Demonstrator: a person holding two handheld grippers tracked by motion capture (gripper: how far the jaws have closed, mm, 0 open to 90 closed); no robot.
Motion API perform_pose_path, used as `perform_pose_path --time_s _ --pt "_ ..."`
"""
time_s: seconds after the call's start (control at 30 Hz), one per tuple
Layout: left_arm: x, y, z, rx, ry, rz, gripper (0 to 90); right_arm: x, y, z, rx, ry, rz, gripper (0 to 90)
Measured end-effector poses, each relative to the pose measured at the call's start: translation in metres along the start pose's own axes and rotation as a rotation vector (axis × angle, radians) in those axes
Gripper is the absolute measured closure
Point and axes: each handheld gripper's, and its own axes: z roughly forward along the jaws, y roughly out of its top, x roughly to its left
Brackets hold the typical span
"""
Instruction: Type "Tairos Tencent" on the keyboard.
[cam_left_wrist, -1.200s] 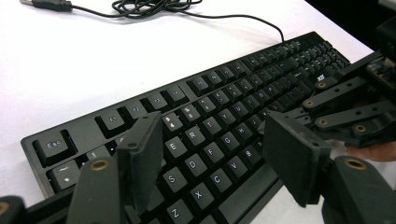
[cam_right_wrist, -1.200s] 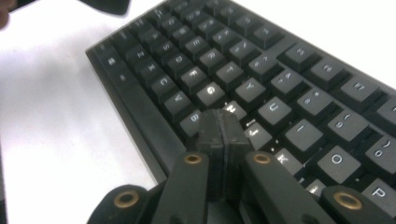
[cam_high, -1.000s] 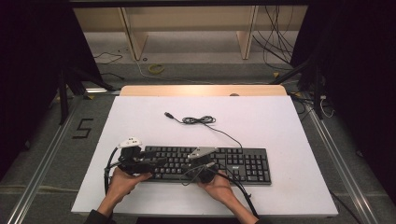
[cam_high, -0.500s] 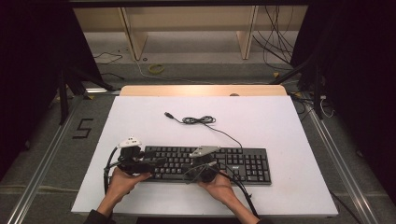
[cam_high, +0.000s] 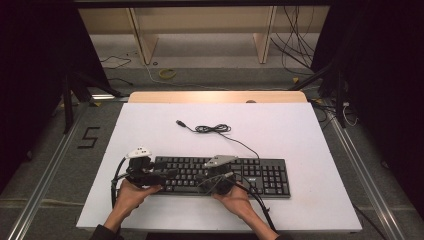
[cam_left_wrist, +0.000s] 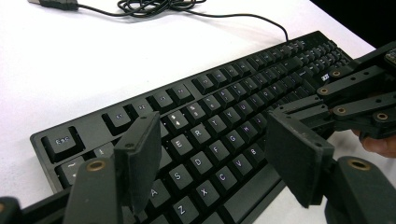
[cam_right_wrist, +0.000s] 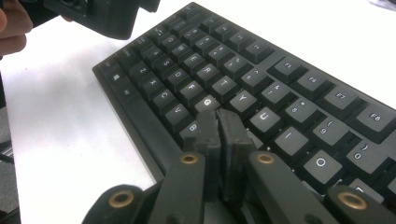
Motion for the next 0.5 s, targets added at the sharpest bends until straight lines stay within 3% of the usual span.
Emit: perform_pose_path --time_s 0.33,0.5 --pt "-0.0001 -0.0005 0.0002 -0.001 -0.009 0.005 34.2 -0.0014 0.0014 -0.001 -0.01 0.004 0.008 85.4" --pt "-0.0012 -0.0024 -0.0027 -0.014 -0.013 0.012 32.5 -0.0032 0.0031 -0.0016 -0.017 0.006 0.017 78.0"
